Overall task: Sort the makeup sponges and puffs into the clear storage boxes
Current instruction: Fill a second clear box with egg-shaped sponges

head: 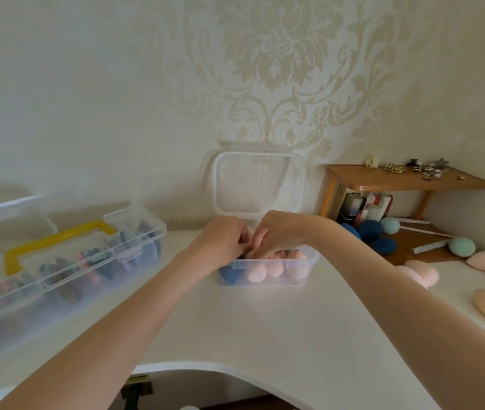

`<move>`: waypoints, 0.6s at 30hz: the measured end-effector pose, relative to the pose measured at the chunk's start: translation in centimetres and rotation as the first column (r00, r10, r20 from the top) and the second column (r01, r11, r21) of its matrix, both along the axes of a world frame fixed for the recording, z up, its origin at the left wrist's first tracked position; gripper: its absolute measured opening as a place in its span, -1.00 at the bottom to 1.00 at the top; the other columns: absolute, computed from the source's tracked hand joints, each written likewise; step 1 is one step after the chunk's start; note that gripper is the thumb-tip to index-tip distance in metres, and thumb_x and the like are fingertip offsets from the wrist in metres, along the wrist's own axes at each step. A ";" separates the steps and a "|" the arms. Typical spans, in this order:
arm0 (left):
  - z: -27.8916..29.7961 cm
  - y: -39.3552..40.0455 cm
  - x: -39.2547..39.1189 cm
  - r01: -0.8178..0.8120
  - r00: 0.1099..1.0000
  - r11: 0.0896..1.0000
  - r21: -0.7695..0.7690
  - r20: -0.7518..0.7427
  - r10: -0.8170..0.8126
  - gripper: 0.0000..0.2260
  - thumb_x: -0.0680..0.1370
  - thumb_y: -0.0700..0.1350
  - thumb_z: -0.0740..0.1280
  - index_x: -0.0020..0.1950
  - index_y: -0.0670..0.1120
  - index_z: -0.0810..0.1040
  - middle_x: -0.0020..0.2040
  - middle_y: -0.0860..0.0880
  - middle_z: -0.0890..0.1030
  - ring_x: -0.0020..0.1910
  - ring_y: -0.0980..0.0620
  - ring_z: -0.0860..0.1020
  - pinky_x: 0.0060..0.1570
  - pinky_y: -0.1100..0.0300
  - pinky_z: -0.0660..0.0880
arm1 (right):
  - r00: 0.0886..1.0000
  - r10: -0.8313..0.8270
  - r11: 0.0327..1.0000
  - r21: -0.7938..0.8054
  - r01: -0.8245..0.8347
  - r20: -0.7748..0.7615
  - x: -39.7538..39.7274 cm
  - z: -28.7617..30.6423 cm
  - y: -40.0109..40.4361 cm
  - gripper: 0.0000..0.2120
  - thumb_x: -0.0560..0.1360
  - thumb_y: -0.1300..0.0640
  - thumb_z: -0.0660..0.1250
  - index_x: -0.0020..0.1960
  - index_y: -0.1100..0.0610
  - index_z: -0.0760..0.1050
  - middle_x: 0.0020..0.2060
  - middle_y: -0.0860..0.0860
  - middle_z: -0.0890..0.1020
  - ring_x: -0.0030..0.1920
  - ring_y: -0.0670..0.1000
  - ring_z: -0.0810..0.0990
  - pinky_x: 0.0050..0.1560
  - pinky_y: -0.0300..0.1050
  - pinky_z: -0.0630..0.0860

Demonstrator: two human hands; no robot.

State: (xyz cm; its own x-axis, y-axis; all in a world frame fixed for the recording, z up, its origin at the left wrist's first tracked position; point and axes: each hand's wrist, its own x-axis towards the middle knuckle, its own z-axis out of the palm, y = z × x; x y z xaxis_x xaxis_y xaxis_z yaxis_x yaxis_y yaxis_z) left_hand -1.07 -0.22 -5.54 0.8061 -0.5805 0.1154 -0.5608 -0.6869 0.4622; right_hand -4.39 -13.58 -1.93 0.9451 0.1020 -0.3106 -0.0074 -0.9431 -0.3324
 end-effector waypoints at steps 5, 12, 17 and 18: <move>0.2 0.0 -0.1 0.011 1.000 1.000 0.015 -0.007 -0.011 -0.90 0.47 -0.24 0.27 -0.21 -0.13 0.55 -0.28 0.11 0.56 -0.12 0.01 0.56 -0.07 0.23 0.44 | 1.000 -0.004 0.992 -0.122 0.003 -0.011 0.4 -0.8 0.2 -0.79 0.42 0.09 0.40 -0.32 0.05 0.41 -0.29 -0.01 0.53 -0.32 -0.03 0.50 -0.23 -0.24 0.44; 1.2 0.4 0.0 -0.011 0.999 0.994 -0.107 0.036 0.015 -0.85 0.53 -0.11 0.29 0.08 -0.07 0.55 0.01 0.02 0.57 -0.05 0.08 0.52 -0.08 0.26 0.40 | 0.997 -0.072 0.973 0.221 0.066 0.018 -1.9 2.2 -1.8 -0.78 0.46 -0.05 0.34 -0.06 0.09 0.62 -0.25 -0.07 0.66 -0.27 -0.15 0.60 -0.23 -0.40 0.49; 2.5 -0.4 -0.9 0.165 0.986 0.980 -0.108 0.047 -0.161 -0.84 0.52 -0.15 0.27 0.04 0.01 0.59 0.04 0.08 0.55 0.03 0.13 0.50 0.05 0.26 0.40 | 0.910 -0.264 0.930 -0.165 0.328 0.319 -1.9 1.3 -7.4 -0.77 0.58 0.14 0.15 0.00 0.17 0.58 0.02 0.12 0.63 -0.02 0.05 0.61 0.06 -0.13 0.54; 2.5 -0.7 -1.1 0.191 0.982 0.979 -0.065 0.011 -0.191 -0.85 0.51 -0.10 0.28 0.02 0.05 0.59 0.02 0.11 0.55 0.05 0.11 0.52 0.09 0.22 0.42 | 0.908 -0.273 0.895 -0.262 0.361 0.317 -2.0 0.3 -8.4 -0.74 0.59 0.15 0.12 0.13 0.18 0.55 0.15 0.14 0.57 0.13 0.12 0.55 0.21 -0.03 0.47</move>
